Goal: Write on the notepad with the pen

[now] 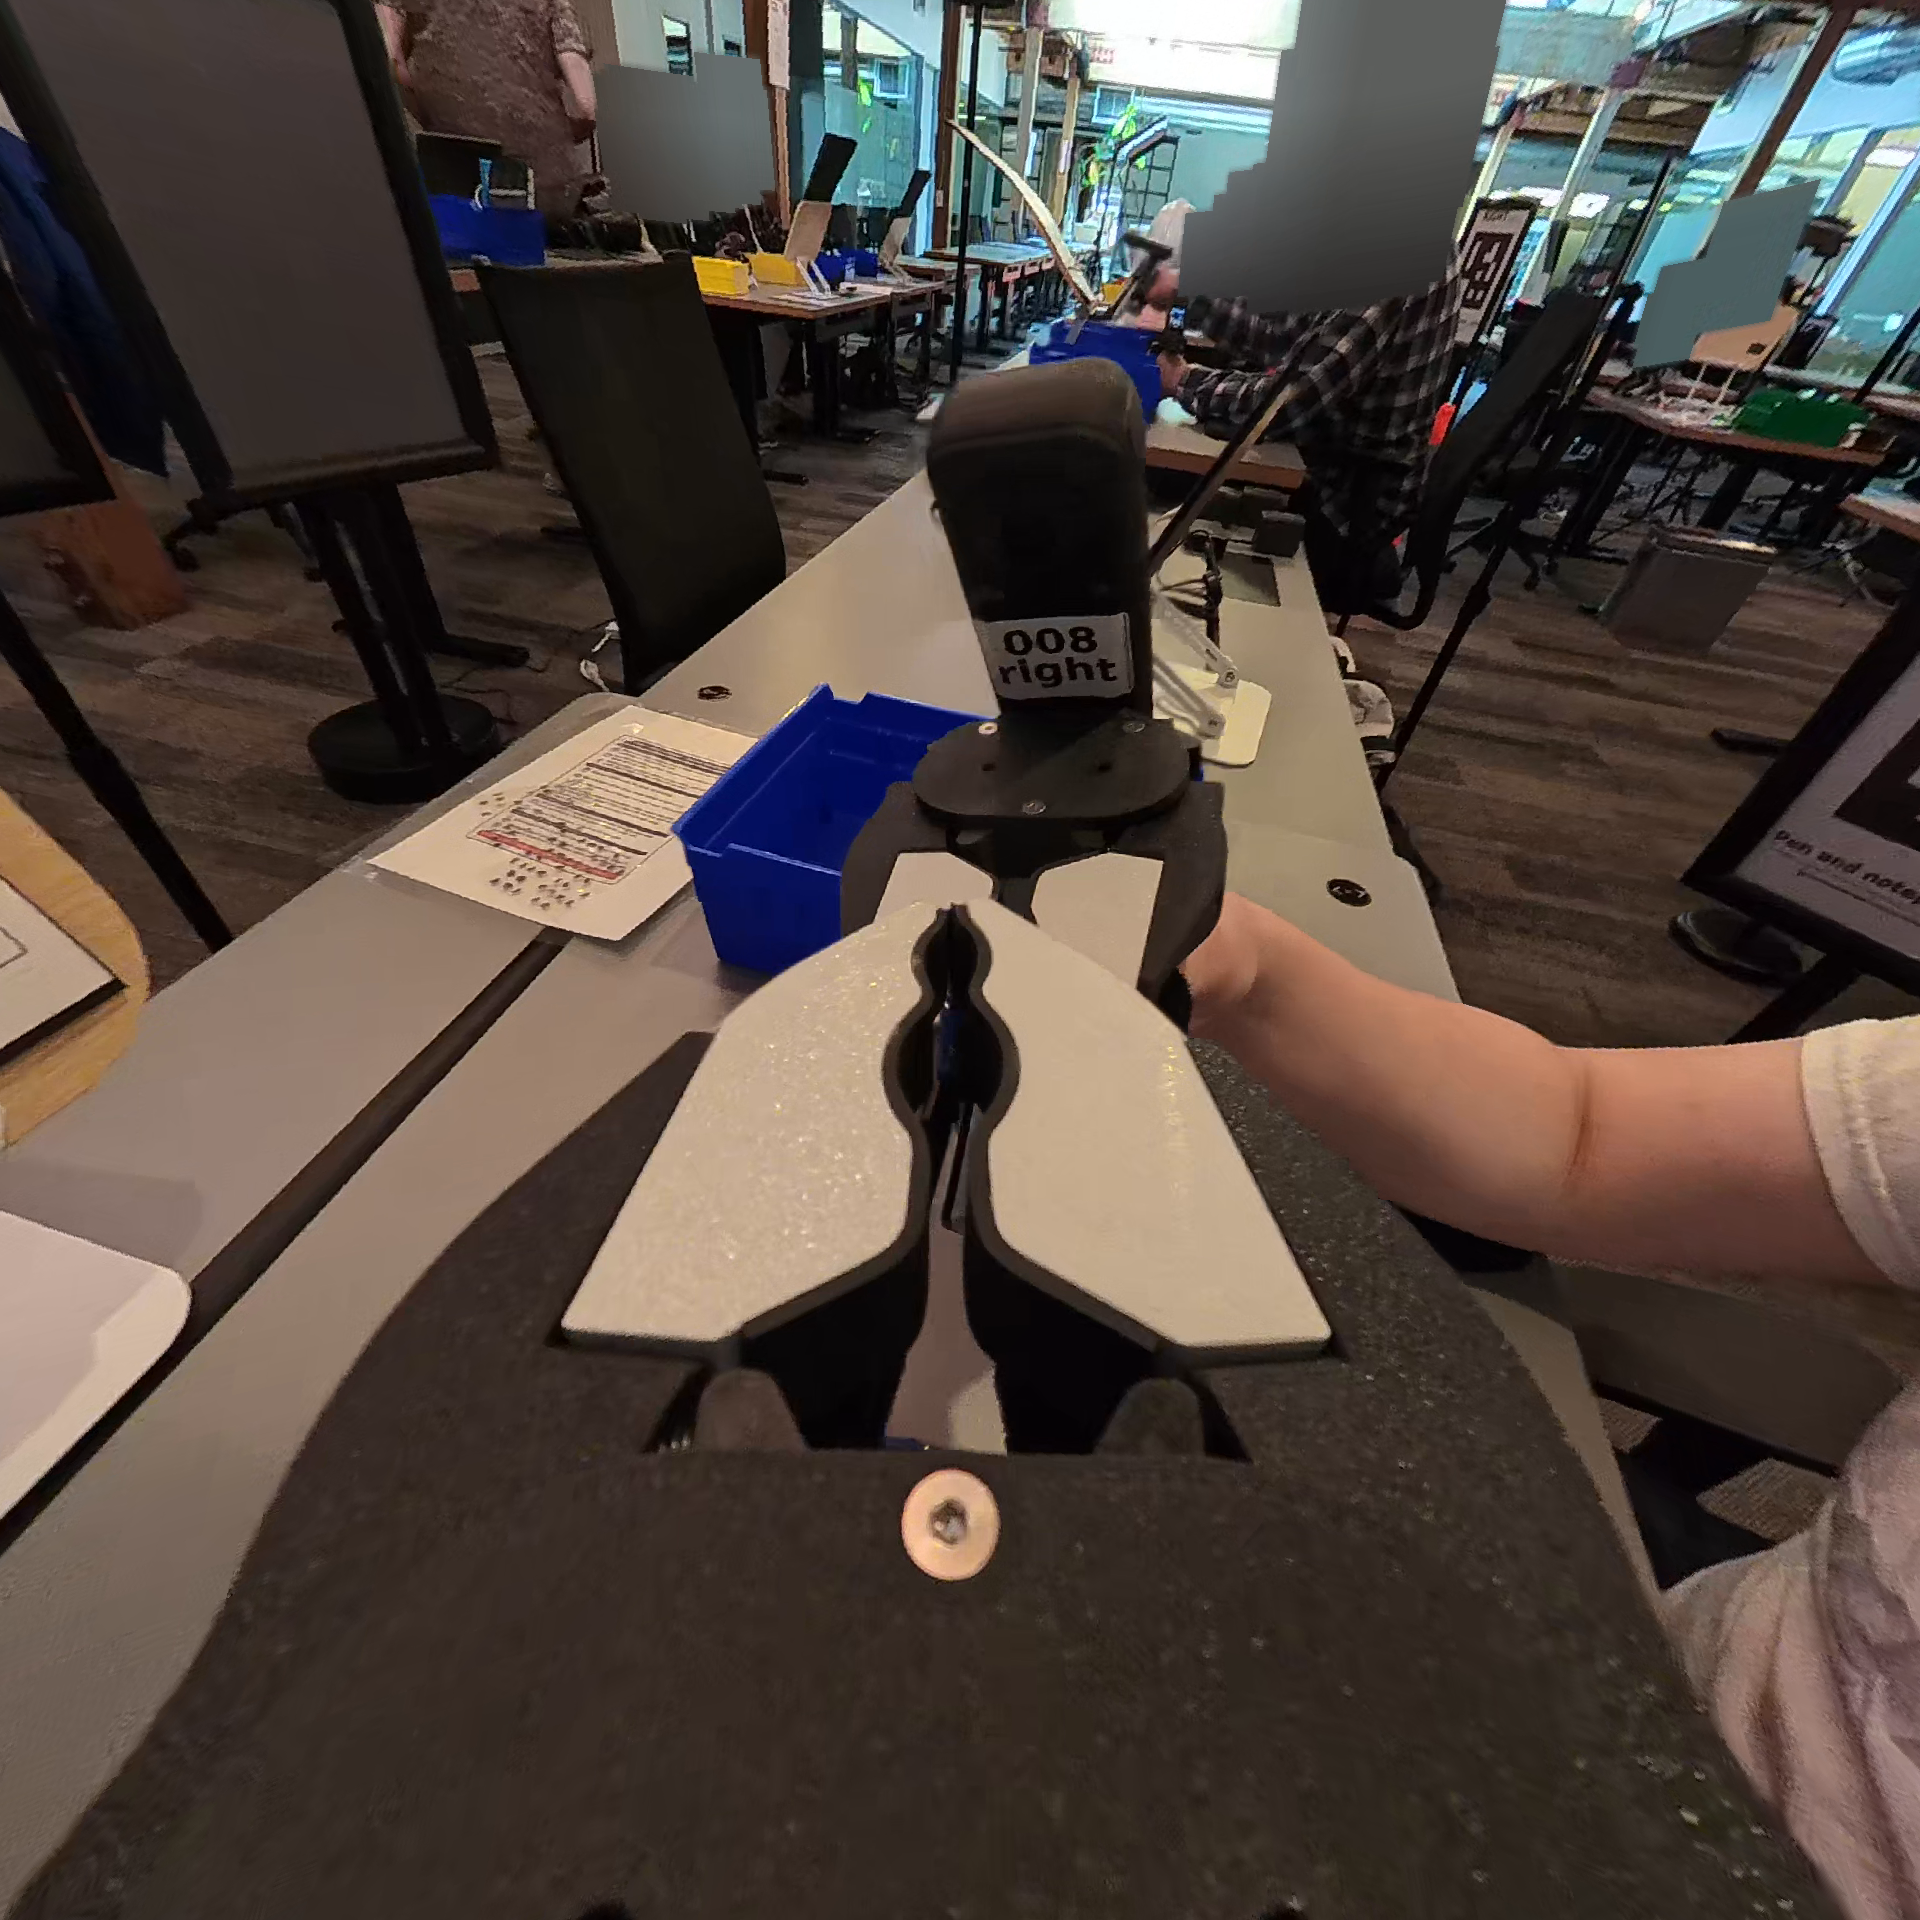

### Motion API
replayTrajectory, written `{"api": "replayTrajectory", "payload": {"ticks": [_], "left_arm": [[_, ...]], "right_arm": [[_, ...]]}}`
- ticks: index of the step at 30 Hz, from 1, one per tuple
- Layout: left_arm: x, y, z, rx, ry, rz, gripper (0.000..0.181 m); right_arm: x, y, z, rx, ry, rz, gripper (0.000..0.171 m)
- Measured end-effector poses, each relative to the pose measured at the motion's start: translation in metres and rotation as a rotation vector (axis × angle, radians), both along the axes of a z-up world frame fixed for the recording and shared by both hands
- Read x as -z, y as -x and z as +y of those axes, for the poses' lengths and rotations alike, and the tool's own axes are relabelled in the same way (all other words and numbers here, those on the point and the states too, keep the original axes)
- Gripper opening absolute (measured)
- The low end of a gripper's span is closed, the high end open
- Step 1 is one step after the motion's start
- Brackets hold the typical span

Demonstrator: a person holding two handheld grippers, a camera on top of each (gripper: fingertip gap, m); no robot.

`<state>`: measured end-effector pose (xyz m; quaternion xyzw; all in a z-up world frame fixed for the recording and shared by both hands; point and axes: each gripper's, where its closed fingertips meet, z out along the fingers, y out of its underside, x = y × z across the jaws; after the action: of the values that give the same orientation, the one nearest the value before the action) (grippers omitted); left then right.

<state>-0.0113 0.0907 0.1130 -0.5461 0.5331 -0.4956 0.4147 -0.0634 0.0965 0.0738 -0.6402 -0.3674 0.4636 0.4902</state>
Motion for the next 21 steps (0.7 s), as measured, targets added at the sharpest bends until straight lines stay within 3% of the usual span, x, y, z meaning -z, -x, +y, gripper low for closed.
{"api": "replayTrajectory", "payload": {"ticks": [21], "left_arm": [[0.012, -0.004, -0.003, 0.049, 0.092, 0.027, 0.000]], "right_arm": [[0.004, -0.006, 0.001, 0.038, -0.018, -0.069, 0.005]]}}
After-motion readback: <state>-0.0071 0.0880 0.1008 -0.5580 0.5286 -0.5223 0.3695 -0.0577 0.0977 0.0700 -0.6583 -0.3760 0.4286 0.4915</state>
